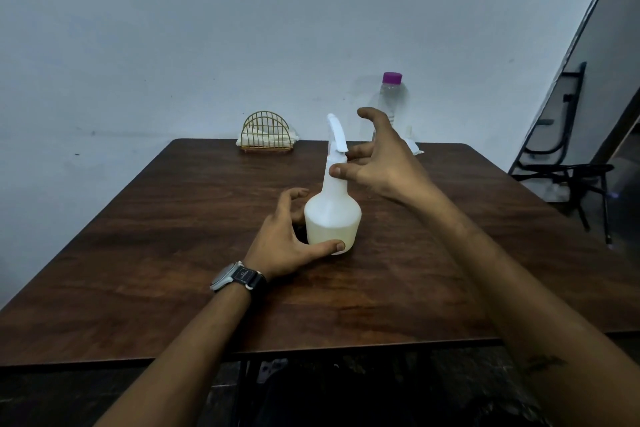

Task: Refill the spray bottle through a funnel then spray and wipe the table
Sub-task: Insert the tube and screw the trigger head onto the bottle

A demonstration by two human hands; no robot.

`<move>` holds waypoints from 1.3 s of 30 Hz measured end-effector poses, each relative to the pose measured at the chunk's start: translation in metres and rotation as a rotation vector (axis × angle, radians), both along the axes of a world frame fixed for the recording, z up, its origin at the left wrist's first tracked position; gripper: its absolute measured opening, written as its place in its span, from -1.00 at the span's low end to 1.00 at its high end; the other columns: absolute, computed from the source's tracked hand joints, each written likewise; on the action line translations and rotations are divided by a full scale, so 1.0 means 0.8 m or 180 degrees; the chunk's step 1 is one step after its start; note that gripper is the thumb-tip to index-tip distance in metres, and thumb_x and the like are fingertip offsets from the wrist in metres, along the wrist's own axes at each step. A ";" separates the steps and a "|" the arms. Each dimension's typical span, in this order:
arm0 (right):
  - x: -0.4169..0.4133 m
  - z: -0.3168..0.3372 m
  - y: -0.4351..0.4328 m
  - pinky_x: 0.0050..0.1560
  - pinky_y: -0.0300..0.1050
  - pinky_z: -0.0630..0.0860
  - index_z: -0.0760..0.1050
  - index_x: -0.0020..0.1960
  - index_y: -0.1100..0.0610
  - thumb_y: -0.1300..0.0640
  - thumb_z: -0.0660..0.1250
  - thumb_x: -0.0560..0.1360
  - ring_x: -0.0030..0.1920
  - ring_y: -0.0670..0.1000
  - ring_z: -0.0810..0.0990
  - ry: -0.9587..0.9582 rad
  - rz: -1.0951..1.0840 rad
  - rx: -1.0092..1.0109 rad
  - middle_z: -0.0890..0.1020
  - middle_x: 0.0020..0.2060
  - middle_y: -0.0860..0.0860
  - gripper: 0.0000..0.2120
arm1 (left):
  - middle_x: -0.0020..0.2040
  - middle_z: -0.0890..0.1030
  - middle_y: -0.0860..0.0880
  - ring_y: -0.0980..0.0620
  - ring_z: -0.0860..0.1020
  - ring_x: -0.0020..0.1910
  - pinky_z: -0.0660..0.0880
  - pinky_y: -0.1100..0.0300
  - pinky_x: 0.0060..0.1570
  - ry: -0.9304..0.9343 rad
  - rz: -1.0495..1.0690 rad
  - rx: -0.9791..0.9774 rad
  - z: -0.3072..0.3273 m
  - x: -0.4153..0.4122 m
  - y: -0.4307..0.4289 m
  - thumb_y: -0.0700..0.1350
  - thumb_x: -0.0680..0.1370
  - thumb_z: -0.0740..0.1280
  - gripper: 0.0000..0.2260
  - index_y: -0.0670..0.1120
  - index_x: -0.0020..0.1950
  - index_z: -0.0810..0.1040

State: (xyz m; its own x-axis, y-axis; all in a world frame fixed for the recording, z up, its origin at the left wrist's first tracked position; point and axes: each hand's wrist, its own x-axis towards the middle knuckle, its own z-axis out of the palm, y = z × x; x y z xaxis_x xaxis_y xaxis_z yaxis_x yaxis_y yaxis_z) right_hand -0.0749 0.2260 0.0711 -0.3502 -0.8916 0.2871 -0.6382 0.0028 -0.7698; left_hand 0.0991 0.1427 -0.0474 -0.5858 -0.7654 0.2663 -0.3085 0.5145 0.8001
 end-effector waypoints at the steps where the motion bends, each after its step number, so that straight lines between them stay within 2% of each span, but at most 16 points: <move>1: -0.001 0.000 0.000 0.26 0.01 0.61 0.07 0.65 -0.08 0.09 0.65 0.42 0.05 -0.11 0.73 0.0052 -0.0005 0.0021 0.70 0.02 -0.09 0.02 | 0.24 0.64 0.15 0.10 0.57 0.26 0.53 0.00 0.25 -0.0002 -0.0006 0.0004 0.000 0.000 0.000 0.26 0.23 0.66 -0.04 0.15 0.49 0.21; 4: -0.010 0.000 -0.001 0.33 0.07 0.58 -0.02 0.68 -0.12 0.07 0.63 0.45 0.13 -0.07 0.72 -0.0050 0.0148 0.0062 0.71 0.05 -0.12 0.06 | 0.26 0.64 0.15 0.12 0.58 0.25 0.54 0.00 0.26 0.0002 -0.0012 0.0010 0.001 0.000 -0.001 0.26 0.23 0.66 -0.04 0.16 0.48 0.21; 7: -0.014 -0.006 -0.008 0.43 0.16 0.53 -0.12 0.71 -0.14 0.25 0.46 0.59 0.25 0.00 0.70 -0.0451 0.0524 0.0089 0.74 0.18 -0.02 -0.03 | 0.25 0.65 0.12 0.12 0.58 0.24 0.54 -0.02 0.26 -0.0017 -0.0029 0.0035 0.000 0.000 -0.001 0.26 0.23 0.66 -0.04 0.17 0.48 0.20; 10: -0.009 -0.009 -0.017 0.44 0.14 0.52 -0.13 0.72 -0.10 0.39 0.32 0.64 0.30 -0.01 0.67 -0.0428 0.0619 0.0110 0.75 0.15 -0.04 -0.09 | 0.26 0.64 0.14 0.11 0.58 0.24 0.54 0.00 0.25 0.0000 -0.0015 0.0010 0.000 0.000 0.000 0.24 0.25 0.66 -0.04 0.15 0.49 0.21; 14: 0.001 -0.008 -0.014 0.29 0.18 0.63 0.06 0.67 -0.12 0.32 0.44 0.57 0.15 -0.05 0.73 -0.0302 0.0286 0.0028 0.78 0.06 -0.07 -0.13 | 0.25 0.63 0.12 0.11 0.58 0.21 0.54 0.08 0.18 -0.0011 -0.0021 0.0021 0.000 -0.001 -0.001 0.22 0.26 0.66 -0.06 0.15 0.49 0.21; 17: 0.017 -0.006 -0.003 0.21 -0.03 0.62 0.16 0.63 -0.11 0.24 0.54 0.52 0.01 -0.11 0.74 -0.0116 -0.0118 -0.0122 0.77 0.03 -0.06 -0.15 | 0.16 0.65 0.10 0.16 0.61 0.11 0.56 0.13 0.07 -0.0022 -0.0007 0.0043 0.001 -0.001 -0.002 0.20 0.25 0.67 -0.09 0.18 0.45 0.23; 20: 0.029 -0.007 -0.001 0.04 -0.15 0.48 0.15 0.63 -0.09 0.17 0.58 0.49 -0.03 -0.10 0.67 0.0045 -0.0350 -0.0210 0.78 0.07 0.00 -0.12 | 0.09 0.70 0.10 0.18 0.63 0.09 0.58 0.10 0.10 0.0003 0.0002 0.0106 -0.001 -0.001 -0.002 0.18 0.25 0.68 -0.09 0.19 0.42 0.21; 24: 0.023 -0.004 -0.004 0.02 -0.16 0.43 0.11 0.64 -0.04 0.08 0.63 0.43 0.04 -0.02 0.63 0.0154 -0.0454 -0.0155 0.75 0.06 0.04 -0.04 | 0.07 0.70 0.10 0.19 0.63 0.09 0.55 0.13 0.09 0.0001 0.0006 0.0187 0.000 -0.001 -0.001 0.14 0.25 0.68 -0.11 0.19 0.39 0.20; 27: 0.019 -0.005 -0.004 0.17 -0.09 0.52 0.06 0.67 -0.06 0.11 0.59 0.47 0.20 0.02 0.64 0.0168 -0.0229 -0.0102 0.76 0.10 0.04 -0.04 | 0.00 0.65 0.18 0.28 0.60 0.02 0.51 0.25 -0.03 0.0003 0.0013 0.0189 0.003 0.000 0.002 0.10 0.27 0.69 -0.13 0.17 0.37 0.19; 29: 0.013 -0.004 -0.005 0.31 0.03 0.56 0.01 0.68 -0.11 0.19 0.52 0.53 0.21 0.01 0.68 0.0040 0.0051 0.0036 0.77 0.05 0.00 -0.06 | -0.02 0.61 0.24 0.30 0.58 0.03 0.47 0.33 -0.09 0.0027 0.0016 0.0157 0.004 0.000 0.005 0.06 0.28 0.70 -0.14 0.14 0.36 0.19; 31: -0.001 -0.004 -0.009 0.34 0.12 0.59 -0.05 0.70 -0.10 0.30 0.46 0.57 0.17 0.02 0.73 -0.0355 0.0460 0.0178 0.78 0.04 0.02 -0.06 | -0.01 0.61 0.27 0.32 0.56 0.07 0.47 0.31 -0.06 0.0057 0.0008 0.0173 0.004 -0.001 0.005 0.05 0.28 0.69 -0.15 0.12 0.34 0.18; 33: -0.014 -0.002 -0.014 0.38 0.05 0.56 -0.14 0.71 -0.03 0.37 0.37 0.62 0.20 -0.01 0.73 -0.0564 0.0839 0.0347 0.78 0.08 0.03 -0.08 | 0.01 0.65 0.26 0.31 0.57 0.09 0.48 0.22 0.01 0.0054 0.0003 0.0199 0.003 -0.002 0.004 0.08 0.28 0.69 -0.15 0.14 0.32 0.16; 36: -0.022 0.004 -0.018 0.51 0.07 0.44 -0.30 0.71 0.00 0.32 0.29 0.68 0.35 -0.01 0.64 -0.0509 0.1055 0.0583 0.74 0.22 -0.02 -0.09 | 0.05 0.67 0.22 0.24 0.59 0.13 0.48 0.18 0.05 0.0045 -0.0010 0.0219 0.002 -0.002 0.003 0.10 0.29 0.68 -0.17 0.16 0.31 0.15; 38: -0.020 0.006 -0.017 0.51 0.08 0.45 -0.31 0.71 -0.01 0.20 0.38 0.66 0.35 -0.02 0.64 -0.0484 0.0911 0.0565 0.73 0.24 -0.03 -0.03 | 0.07 0.64 0.22 0.19 0.58 0.15 0.47 0.17 0.08 0.0034 -0.0046 0.0203 0.003 -0.002 0.005 0.09 0.31 0.67 -0.17 0.15 0.32 0.14; 39: -0.016 0.007 -0.016 0.46 0.05 0.49 -0.26 0.71 -0.02 0.11 0.47 0.60 0.29 -0.03 0.67 -0.0329 0.0775 0.0492 0.73 0.19 -0.04 0.03 | 0.09 0.64 0.19 0.16 0.58 0.17 0.46 0.16 0.10 0.0027 -0.0047 0.0202 0.003 -0.002 0.004 0.09 0.31 0.67 -0.16 0.14 0.33 0.14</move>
State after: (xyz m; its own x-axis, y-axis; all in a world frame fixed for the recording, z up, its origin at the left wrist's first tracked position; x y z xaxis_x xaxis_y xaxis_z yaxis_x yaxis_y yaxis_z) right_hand -0.0881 0.2129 0.0769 -0.1413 -0.9832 0.1155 -0.5527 -0.0185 -0.8332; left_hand 0.0979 0.1462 -0.0446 -0.5951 -0.7723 0.2224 -0.2944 0.4670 0.8338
